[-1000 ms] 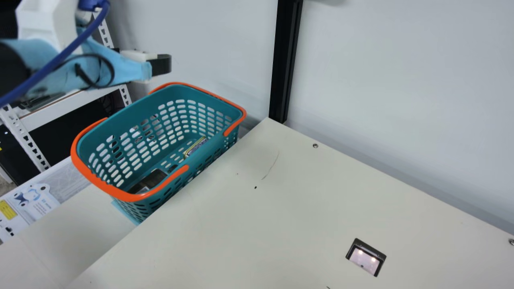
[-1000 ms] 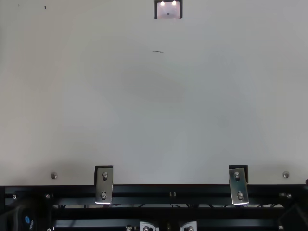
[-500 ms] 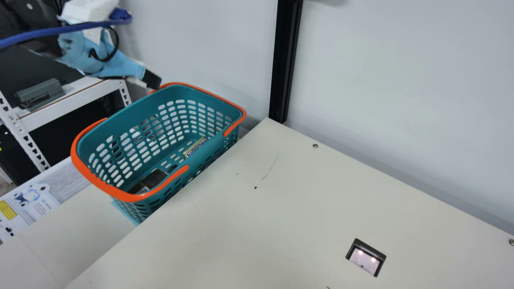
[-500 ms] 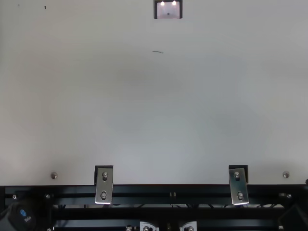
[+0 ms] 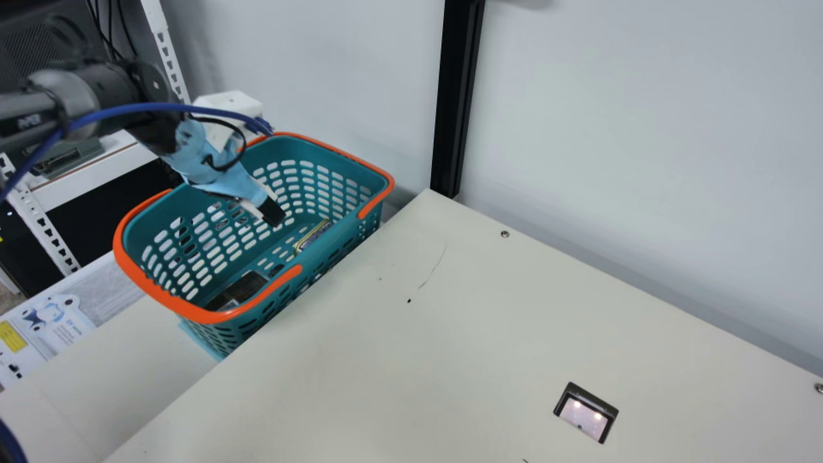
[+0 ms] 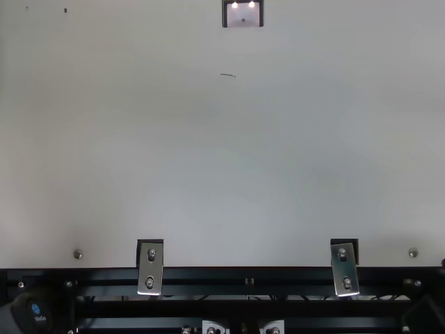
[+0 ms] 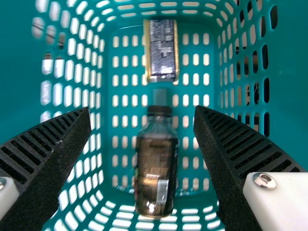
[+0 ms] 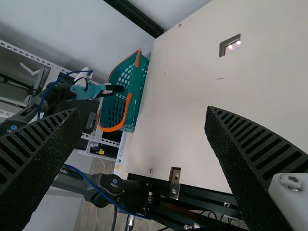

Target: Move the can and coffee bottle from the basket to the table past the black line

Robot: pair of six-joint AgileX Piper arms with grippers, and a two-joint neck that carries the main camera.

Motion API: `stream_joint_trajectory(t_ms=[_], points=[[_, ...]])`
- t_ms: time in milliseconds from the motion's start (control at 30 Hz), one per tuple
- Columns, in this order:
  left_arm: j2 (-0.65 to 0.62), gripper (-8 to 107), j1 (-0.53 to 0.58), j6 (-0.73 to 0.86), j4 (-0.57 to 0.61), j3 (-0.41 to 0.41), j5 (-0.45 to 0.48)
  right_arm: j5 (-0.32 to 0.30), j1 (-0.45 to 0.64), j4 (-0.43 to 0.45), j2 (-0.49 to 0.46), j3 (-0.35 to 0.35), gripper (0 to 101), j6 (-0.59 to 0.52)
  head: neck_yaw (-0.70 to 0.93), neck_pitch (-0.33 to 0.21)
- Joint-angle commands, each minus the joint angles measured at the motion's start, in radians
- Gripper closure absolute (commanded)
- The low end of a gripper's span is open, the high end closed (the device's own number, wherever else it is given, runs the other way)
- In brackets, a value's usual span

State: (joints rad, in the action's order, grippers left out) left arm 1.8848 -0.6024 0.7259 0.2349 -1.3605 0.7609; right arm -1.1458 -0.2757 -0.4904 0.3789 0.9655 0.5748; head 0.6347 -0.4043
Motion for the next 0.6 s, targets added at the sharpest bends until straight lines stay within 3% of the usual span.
stream_joint_trajectory(t_ms=[0,567], points=[[0.042,9,0.009,0.014,0.026,-0.01,-0.021,0.0,0.0,0.0,0.0,0.0,0,0.0,0.02,-0.027],[0.064,9,0.022,-0.042,-0.017,-0.031,-0.01,0.0,0.0,0.0,0.0,0.0,0,0.0,0.02,-0.027]])
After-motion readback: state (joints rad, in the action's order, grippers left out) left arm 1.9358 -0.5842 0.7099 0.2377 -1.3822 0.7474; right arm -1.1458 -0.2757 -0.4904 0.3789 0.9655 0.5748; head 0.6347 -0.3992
